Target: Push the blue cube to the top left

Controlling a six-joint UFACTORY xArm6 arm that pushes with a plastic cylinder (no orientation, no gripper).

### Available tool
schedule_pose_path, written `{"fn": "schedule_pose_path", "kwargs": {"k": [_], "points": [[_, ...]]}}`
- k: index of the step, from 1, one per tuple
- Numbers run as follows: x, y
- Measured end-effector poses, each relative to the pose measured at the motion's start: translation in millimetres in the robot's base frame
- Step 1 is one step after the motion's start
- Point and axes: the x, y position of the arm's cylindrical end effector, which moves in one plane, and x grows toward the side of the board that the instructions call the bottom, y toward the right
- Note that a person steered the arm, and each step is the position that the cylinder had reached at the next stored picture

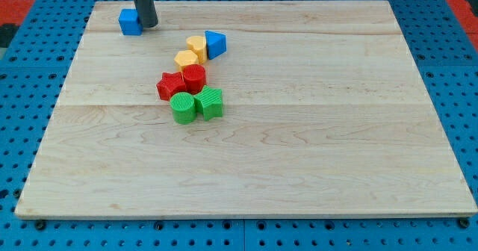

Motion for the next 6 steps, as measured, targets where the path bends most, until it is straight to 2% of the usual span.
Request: {"fn": "schedule_pose_path", "kwargs": {"k": [6], "points": [[3.0,-6.0]]}}
